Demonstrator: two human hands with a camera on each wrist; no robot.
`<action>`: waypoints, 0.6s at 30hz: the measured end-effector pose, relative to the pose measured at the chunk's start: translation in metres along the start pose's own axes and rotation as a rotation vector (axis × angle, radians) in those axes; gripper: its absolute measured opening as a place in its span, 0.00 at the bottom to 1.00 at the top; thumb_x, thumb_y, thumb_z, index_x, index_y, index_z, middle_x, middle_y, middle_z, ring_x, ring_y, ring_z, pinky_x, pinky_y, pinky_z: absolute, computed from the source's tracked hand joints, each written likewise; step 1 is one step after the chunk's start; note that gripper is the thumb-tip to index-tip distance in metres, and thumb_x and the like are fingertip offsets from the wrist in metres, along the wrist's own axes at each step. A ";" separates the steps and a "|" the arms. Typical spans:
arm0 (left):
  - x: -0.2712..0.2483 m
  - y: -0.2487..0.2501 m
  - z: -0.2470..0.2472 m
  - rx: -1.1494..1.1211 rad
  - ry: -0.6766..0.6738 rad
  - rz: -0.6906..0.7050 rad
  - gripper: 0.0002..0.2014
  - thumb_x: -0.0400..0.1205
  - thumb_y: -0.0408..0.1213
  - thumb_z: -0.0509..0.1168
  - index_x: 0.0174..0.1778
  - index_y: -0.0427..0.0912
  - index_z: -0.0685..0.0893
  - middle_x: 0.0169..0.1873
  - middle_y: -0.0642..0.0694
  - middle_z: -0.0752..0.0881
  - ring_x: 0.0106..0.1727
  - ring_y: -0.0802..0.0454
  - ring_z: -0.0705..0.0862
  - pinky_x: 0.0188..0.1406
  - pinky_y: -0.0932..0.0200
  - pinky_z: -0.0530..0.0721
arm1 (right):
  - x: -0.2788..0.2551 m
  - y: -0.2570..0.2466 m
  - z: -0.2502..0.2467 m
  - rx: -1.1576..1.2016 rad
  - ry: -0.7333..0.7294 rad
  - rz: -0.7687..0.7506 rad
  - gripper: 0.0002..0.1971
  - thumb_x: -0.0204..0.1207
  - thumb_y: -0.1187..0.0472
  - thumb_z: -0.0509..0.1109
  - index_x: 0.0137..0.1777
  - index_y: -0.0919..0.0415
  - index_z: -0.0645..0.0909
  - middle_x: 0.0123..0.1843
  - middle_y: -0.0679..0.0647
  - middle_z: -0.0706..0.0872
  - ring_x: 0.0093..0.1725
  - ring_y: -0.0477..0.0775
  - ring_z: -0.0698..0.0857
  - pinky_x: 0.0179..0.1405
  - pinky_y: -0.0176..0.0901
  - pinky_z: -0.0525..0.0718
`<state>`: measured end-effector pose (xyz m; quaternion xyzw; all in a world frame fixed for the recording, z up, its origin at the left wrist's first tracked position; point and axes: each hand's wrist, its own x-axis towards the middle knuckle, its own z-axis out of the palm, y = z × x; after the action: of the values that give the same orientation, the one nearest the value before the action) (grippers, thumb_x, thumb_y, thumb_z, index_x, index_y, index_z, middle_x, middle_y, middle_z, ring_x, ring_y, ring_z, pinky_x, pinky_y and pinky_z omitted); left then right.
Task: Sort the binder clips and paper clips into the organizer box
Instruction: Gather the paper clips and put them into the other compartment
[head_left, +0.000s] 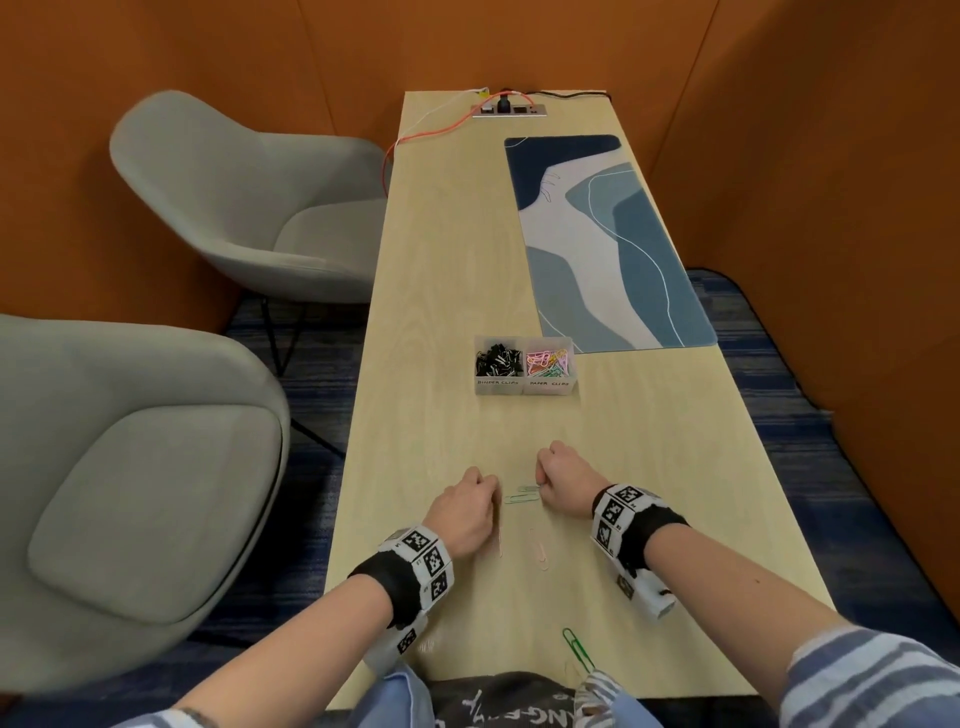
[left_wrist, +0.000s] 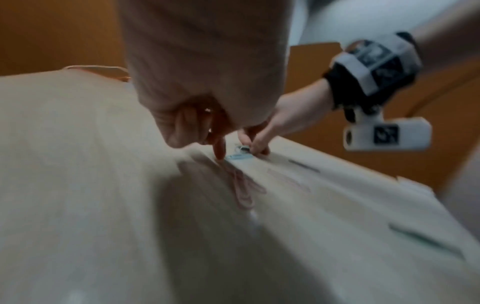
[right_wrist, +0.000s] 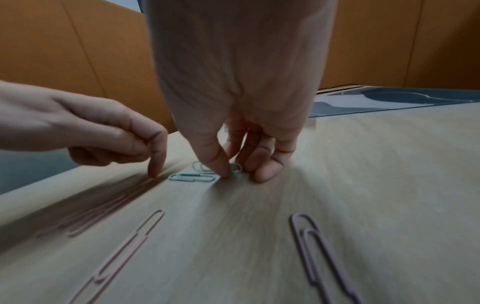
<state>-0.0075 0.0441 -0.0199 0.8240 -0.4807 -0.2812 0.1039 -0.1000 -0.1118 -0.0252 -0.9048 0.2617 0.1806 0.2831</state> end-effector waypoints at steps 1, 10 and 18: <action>-0.002 0.002 0.001 0.089 0.012 0.003 0.13 0.85 0.41 0.51 0.58 0.39 0.75 0.55 0.38 0.79 0.53 0.36 0.84 0.53 0.46 0.80 | -0.001 0.001 -0.002 0.025 0.009 -0.002 0.08 0.72 0.71 0.60 0.43 0.57 0.71 0.48 0.57 0.75 0.51 0.59 0.78 0.52 0.42 0.75; 0.000 0.007 0.007 0.240 -0.123 -0.055 0.26 0.78 0.54 0.68 0.60 0.36 0.75 0.56 0.37 0.84 0.57 0.39 0.84 0.53 0.49 0.81 | -0.047 0.049 -0.020 0.688 0.170 0.202 0.16 0.73 0.77 0.53 0.43 0.65 0.82 0.28 0.57 0.77 0.27 0.53 0.78 0.32 0.41 0.83; 0.003 0.009 -0.003 0.221 -0.130 -0.053 0.10 0.85 0.32 0.57 0.60 0.34 0.77 0.57 0.35 0.83 0.57 0.37 0.83 0.54 0.48 0.81 | -0.081 0.060 0.000 0.762 0.147 0.435 0.17 0.78 0.52 0.64 0.31 0.59 0.71 0.29 0.56 0.75 0.27 0.55 0.73 0.29 0.42 0.71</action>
<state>-0.0114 0.0367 -0.0147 0.8228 -0.4928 -0.2820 -0.0267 -0.1988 -0.1241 -0.0117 -0.6703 0.5135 0.0618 0.5322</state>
